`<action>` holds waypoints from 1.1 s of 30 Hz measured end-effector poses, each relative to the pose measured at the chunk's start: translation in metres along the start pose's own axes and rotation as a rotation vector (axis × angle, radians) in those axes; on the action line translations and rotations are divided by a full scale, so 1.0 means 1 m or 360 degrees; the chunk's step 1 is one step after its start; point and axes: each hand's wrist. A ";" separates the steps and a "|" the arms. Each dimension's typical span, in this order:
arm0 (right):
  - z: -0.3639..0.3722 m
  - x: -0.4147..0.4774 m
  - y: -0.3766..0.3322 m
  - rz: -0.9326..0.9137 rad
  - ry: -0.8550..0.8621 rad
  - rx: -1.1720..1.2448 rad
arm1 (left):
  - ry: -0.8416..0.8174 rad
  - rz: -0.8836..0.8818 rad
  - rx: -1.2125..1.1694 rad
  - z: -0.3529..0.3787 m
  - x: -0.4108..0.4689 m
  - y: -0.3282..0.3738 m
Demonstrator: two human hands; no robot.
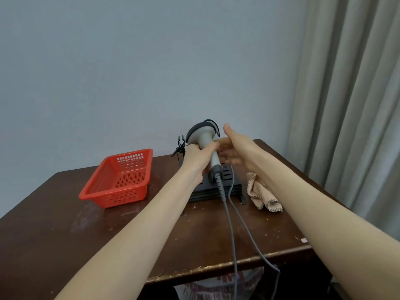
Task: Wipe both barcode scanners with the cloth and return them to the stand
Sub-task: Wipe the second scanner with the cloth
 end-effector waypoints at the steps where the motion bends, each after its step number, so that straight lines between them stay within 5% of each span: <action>1: -0.008 0.002 0.002 -0.0059 0.0104 -0.0147 | 0.0011 -0.0007 -0.0054 0.001 -0.001 0.001; 7: -0.057 0.014 0.049 0.0083 0.0449 -0.1349 | 0.0056 -0.0067 -0.0187 0.008 -0.003 0.005; 11: -0.058 0.001 0.073 0.0383 0.0434 -0.1620 | 0.0045 -0.0114 -0.0163 0.008 -0.001 0.005; 15: -0.048 0.002 0.088 0.0386 0.0535 -0.1859 | 0.0029 -0.0164 -0.0160 0.004 0.000 0.004; 22: -0.055 0.004 0.086 0.0287 0.0616 -0.1495 | -0.0063 -0.0228 -0.0349 -0.013 -0.002 0.001; 26: -0.052 0.006 0.058 -0.0263 0.0897 -0.0966 | -0.0038 -0.0202 -0.0347 -0.019 -0.004 0.000; 33: -0.016 0.002 -0.001 -0.0961 0.0799 -0.0555 | -0.0047 -0.0175 -0.0490 -0.025 -0.005 -0.004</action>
Point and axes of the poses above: each hand's wrist, its own x-axis towards the middle knuckle, its own z-axis out of the palm, y = z × x, and after that the axes turned 1 degree about z, right-handed
